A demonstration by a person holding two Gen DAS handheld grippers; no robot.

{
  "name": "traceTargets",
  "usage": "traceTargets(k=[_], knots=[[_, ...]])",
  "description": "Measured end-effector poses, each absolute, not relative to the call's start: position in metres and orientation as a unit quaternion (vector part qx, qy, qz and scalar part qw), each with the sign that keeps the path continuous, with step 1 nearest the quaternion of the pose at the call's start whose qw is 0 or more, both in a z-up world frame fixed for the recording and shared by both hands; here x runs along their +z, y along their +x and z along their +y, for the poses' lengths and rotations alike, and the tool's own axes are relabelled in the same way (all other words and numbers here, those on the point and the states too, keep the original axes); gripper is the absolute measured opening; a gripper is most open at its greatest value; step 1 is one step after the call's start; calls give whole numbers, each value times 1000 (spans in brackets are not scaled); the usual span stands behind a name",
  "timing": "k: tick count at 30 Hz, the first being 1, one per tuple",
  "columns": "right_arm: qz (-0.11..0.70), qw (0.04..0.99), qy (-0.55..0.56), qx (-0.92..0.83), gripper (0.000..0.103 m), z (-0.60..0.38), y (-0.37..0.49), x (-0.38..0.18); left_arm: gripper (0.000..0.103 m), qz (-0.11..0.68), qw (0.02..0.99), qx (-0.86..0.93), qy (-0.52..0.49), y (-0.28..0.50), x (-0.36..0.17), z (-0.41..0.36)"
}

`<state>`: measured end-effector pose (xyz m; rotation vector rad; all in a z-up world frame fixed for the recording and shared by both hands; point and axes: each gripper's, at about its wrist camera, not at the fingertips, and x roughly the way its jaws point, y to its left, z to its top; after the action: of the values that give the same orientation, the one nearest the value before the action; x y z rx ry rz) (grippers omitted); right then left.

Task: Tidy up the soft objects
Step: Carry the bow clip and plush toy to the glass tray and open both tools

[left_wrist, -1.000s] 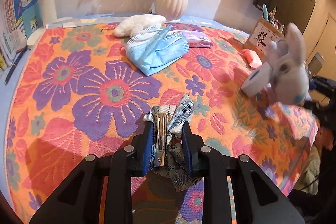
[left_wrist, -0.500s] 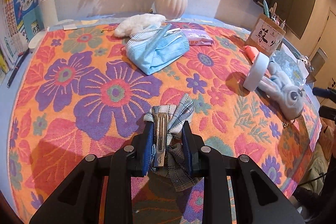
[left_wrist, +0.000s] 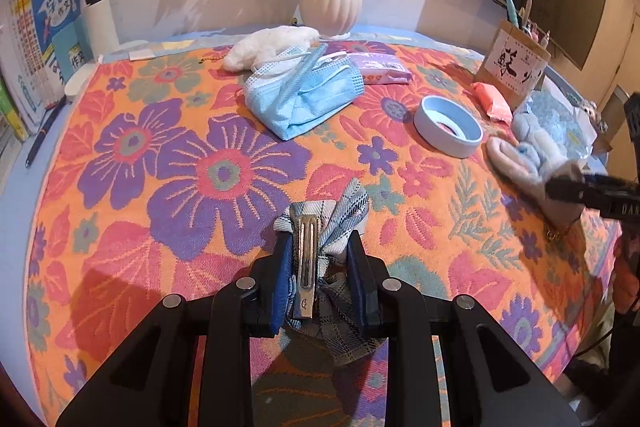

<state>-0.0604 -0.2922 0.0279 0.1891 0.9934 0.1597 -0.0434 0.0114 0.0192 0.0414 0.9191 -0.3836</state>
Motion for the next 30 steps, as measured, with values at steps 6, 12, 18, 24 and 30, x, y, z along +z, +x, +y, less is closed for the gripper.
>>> traceTargets(k=[6, 12, 18, 24, 30], knots=[[440, 881, 129, 120, 72, -297, -79, 51, 22, 413, 885, -214, 6, -59, 41, -8], [369, 911, 138, 122, 72, -315, -104, 102, 22, 346, 903, -252, 15, -72, 96, -48], [300, 924, 217, 95, 72, -384, -101, 159, 22, 278, 910, -304, 48, -61, 166, -137], [240, 936, 259, -10, 72, -473, -99, 198, 22, 240, 902, -352, 63, -36, 223, -244], [230, 913, 320, -109, 72, -559, -82, 184, 22, 278, 875, -392, 64, 5, 216, -343]])
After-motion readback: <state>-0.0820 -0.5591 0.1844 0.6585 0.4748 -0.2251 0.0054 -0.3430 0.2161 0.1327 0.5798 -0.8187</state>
